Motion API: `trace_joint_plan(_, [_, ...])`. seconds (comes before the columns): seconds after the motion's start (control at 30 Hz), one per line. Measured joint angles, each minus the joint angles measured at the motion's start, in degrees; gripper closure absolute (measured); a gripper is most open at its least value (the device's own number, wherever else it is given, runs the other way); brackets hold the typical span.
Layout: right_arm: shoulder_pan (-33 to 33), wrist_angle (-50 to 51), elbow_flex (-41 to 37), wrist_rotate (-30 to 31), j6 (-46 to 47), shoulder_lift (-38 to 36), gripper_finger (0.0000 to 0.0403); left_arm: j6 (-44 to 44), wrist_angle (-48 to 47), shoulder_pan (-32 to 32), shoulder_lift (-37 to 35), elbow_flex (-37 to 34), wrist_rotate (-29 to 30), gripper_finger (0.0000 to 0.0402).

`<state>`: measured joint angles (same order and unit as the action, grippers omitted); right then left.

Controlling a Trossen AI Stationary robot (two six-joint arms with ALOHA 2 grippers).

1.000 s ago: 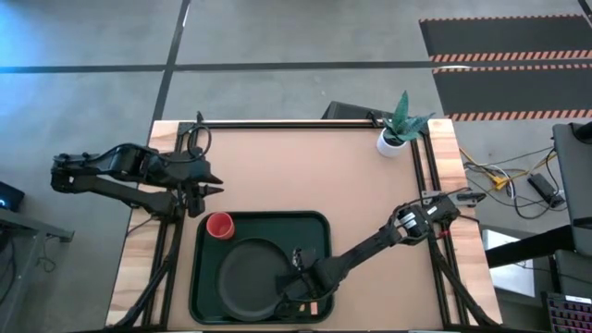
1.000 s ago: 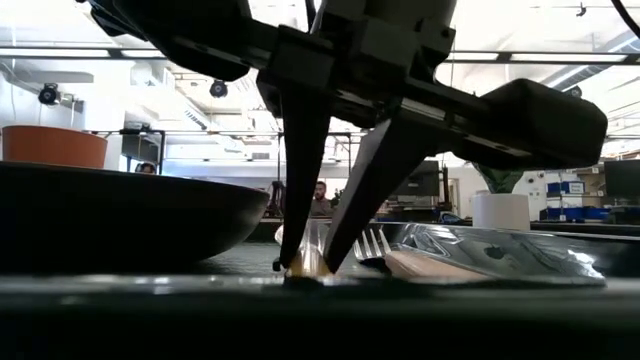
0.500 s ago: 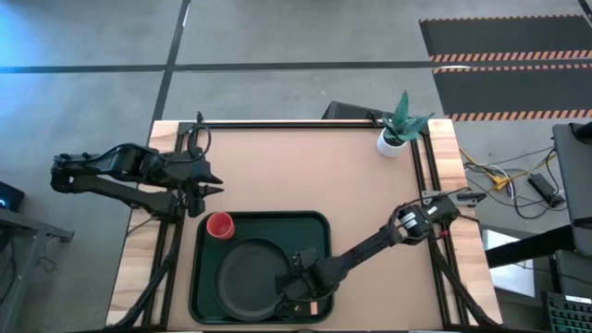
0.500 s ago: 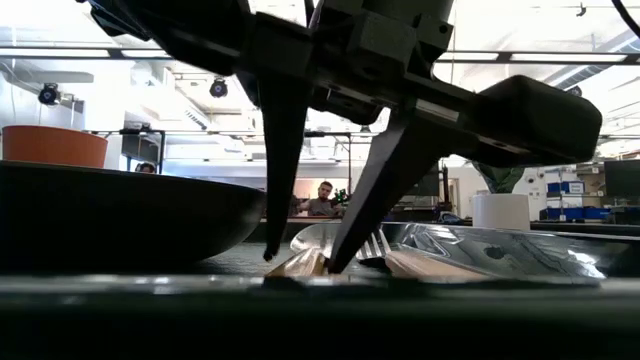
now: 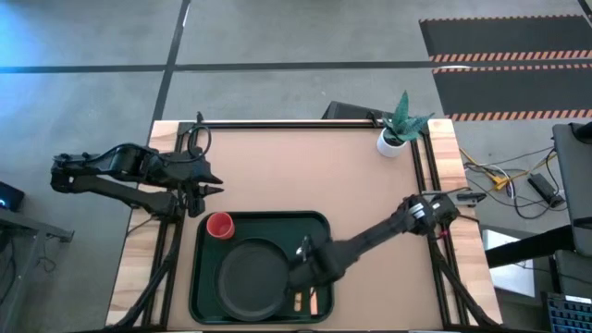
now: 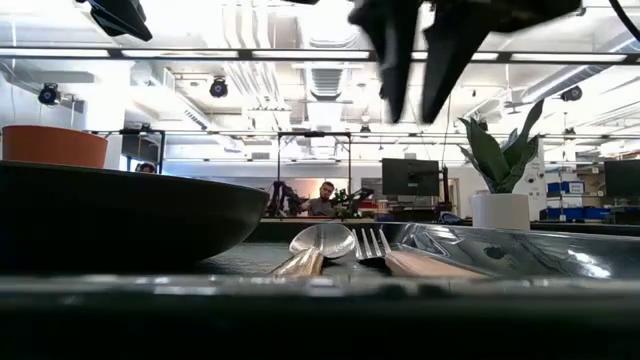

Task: Pick and place plate/cup/fork/spoon on tray
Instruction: Adjust the black tray to the center of the table

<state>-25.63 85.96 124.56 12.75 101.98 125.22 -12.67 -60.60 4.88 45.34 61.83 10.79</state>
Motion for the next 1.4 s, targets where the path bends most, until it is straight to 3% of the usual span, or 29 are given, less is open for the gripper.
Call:
trace_joint_plan(0.1, [2.4,4.2,-0.9,-0.6,-5.5,-2.6,0.031,0.0,0.0,0.0,0.0,0.0,0.0,0.0318])
trace_joint_plan(0.43, [13.7,-2.5,-9.5,-2.6,-28.8,-8.7,0.0298,0.0,0.0,0.0,0.0,0.0,0.0,0.0318])
trace_joint_plan(0.63, [19.1,-17.4,-15.0,-10.2,-42.1,-9.0,0.0357,0.0,0.0,0.0,-0.1,0.0,0.0,0.0318])
trace_joint_plan(0.73, [20.4,-25.2,-19.3,-13.5,-44.6,-9.0,0.0388,-0.1,0.0,0.0,-0.1,0.0,0.0,0.0318])
trace_joint_plan(0.97, [21.6,-34.3,-28.9,-16.2,-45.0,-8.9,0.0394,-0.2,0.0,0.0,-0.1,0.0,0.0,0.0318])
trace_joint_plan(1.4, [24.7,-39.4,-36.9,-16.9,-48.4,-9.2,0.0395,-0.5,0.0,0.0,0.3,0.0,0.0,0.0318])
